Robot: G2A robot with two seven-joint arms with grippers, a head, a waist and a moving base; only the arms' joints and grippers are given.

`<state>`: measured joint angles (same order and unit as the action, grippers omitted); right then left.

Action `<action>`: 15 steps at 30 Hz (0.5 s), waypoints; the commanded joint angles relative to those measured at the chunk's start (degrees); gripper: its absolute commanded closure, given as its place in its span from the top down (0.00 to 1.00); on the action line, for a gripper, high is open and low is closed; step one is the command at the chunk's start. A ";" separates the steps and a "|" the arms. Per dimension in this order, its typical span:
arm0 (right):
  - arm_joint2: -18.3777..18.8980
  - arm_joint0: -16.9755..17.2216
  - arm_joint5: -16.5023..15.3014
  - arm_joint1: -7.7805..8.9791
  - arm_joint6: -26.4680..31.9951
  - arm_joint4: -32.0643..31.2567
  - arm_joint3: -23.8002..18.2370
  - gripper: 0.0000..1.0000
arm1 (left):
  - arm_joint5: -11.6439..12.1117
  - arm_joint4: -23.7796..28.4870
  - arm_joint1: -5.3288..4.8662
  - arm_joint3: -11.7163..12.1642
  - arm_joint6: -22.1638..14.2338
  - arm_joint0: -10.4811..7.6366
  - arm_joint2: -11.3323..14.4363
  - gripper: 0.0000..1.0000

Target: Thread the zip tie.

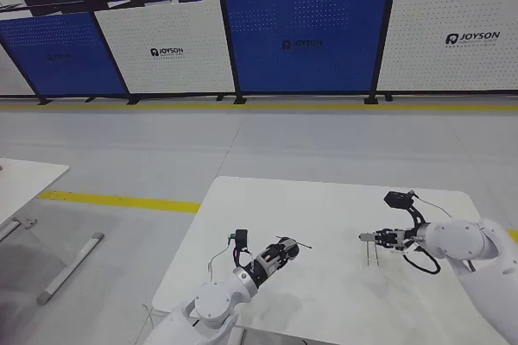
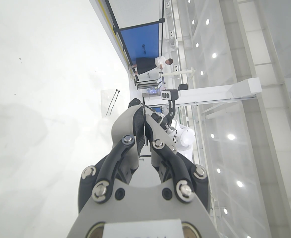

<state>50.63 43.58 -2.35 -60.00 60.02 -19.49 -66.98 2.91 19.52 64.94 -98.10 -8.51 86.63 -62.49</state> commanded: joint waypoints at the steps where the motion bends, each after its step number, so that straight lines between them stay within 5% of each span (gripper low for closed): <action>1: -0.05 -0.09 0.11 -0.04 -0.20 0.02 0.17 1.00 | 0.00 0.00 0.00 0.00 0.00 0.00 0.00 0.00; 13: 1.03 0.10 -2.08 0.10 -0.29 0.69 -0.50 0.98 | 0.00 0.00 0.00 0.00 0.00 0.00 0.00 0.00; 15: 0.57 -0.41 -1.44 -0.12 0.71 0.55 0.01 0.52 | 0.00 0.00 0.00 0.00 0.00 0.00 0.00 0.00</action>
<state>51.48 43.48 -4.45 -59.99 60.21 -18.82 -67.43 2.91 19.52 64.94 -98.10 -8.51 86.63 -62.49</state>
